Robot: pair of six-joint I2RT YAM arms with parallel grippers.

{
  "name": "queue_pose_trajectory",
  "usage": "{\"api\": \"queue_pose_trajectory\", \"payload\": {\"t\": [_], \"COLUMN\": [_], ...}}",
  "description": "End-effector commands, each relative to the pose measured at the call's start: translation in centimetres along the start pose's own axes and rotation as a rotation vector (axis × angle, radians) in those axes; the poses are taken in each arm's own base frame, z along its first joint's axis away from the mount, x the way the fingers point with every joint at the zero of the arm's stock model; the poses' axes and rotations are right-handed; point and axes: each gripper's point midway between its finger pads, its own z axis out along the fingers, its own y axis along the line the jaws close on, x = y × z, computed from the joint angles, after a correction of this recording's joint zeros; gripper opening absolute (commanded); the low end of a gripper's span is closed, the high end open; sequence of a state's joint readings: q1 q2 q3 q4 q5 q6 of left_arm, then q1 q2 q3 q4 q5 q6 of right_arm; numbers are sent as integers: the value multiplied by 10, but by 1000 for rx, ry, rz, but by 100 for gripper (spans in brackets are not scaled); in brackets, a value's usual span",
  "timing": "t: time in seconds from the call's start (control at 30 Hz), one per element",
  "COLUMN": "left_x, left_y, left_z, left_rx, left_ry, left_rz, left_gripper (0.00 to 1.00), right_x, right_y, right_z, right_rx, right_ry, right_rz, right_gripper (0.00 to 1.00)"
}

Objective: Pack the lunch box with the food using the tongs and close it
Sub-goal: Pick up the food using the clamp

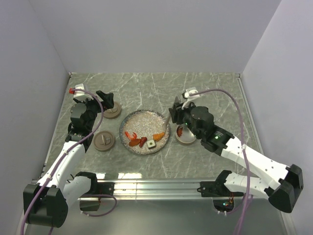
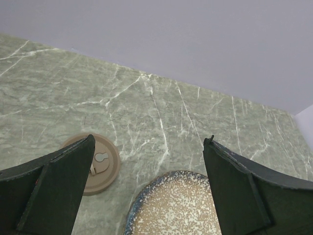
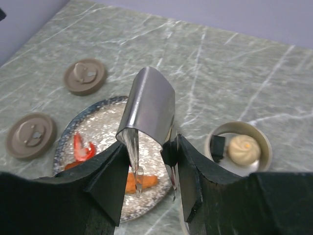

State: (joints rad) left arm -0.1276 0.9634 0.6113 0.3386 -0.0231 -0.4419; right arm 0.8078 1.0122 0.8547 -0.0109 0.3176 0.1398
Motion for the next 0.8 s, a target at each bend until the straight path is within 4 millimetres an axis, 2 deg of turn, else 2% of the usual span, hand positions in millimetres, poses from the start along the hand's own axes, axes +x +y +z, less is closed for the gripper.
{"api": "queue_pose_trajectory", "payload": {"t": [0.0, 0.13, 0.5, 0.63, 0.77], "left_x": [-21, -21, -21, -21, -22], "left_y": [-10, -11, -11, -12, -12], "left_z": [-3, -3, -4, -5, -5], "left_rx": [35, 38, 43, 43, 45], "left_ry": [-65, -63, -66, -68, -70], "left_rz": [-7, -7, -9, -7, -9], "left_gripper": [99, 99, 100, 100, 99], "right_x": [-28, -16, -2, 18, 23], "right_y": [28, 36, 46, 51, 52], "right_z": [7, 15, 13, 19, 17], "right_rx": [-79, -66, -13, 0, 17], "right_ry": [-70, -45, -25, 28, 45], "right_rz": [54, 96, 173, 174, 183], "right_gripper": [49, 49, 49, 49, 49]}}
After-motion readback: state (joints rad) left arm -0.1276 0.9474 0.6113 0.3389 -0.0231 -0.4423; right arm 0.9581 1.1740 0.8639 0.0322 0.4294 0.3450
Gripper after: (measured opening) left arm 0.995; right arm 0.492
